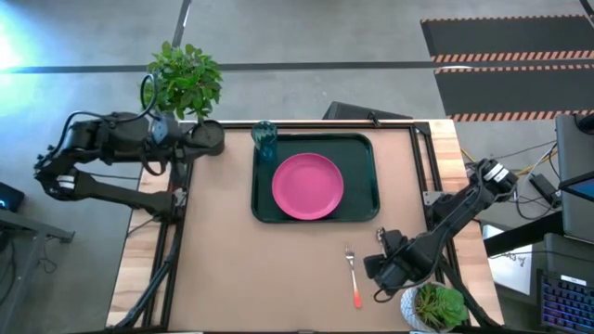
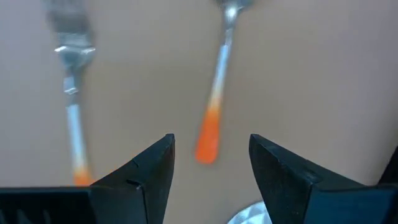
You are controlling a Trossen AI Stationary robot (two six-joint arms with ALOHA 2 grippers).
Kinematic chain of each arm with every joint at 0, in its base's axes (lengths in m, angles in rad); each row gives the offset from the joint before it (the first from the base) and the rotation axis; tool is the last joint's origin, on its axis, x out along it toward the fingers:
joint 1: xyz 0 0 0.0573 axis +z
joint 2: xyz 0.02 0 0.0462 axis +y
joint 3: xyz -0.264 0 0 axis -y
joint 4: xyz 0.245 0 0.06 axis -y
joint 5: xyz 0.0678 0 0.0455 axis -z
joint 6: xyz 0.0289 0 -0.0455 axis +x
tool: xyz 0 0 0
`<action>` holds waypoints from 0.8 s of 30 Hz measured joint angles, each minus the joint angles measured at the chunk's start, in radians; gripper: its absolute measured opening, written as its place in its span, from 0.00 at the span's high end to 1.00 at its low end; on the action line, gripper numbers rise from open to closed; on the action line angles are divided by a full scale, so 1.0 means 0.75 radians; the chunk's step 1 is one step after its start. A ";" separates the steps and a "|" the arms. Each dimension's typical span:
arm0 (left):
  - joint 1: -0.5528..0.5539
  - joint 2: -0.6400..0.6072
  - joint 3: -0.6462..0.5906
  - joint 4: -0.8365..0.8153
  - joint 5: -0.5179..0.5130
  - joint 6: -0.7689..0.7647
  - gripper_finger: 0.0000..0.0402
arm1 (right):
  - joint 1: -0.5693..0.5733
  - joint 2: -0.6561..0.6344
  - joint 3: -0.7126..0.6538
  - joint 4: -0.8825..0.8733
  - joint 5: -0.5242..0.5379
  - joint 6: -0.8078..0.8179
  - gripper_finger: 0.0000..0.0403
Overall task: Pick and place plate/cup/fork/spoon on tray
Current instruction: Put the orange spoon on the black tray to the right of the pink plate
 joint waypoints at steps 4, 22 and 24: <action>0.000 -0.008 0.000 0.000 0.000 -0.001 0.92 | -0.001 -0.040 -0.096 0.092 0.003 0.012 0.51; 0.001 -0.005 -0.038 0.003 0.001 -0.008 0.92 | -0.157 -0.147 -0.345 0.359 0.049 -0.143 0.51; 0.001 -0.005 -0.038 0.003 0.001 -0.008 0.92 | -0.181 -0.141 -0.347 0.359 0.048 -0.189 0.51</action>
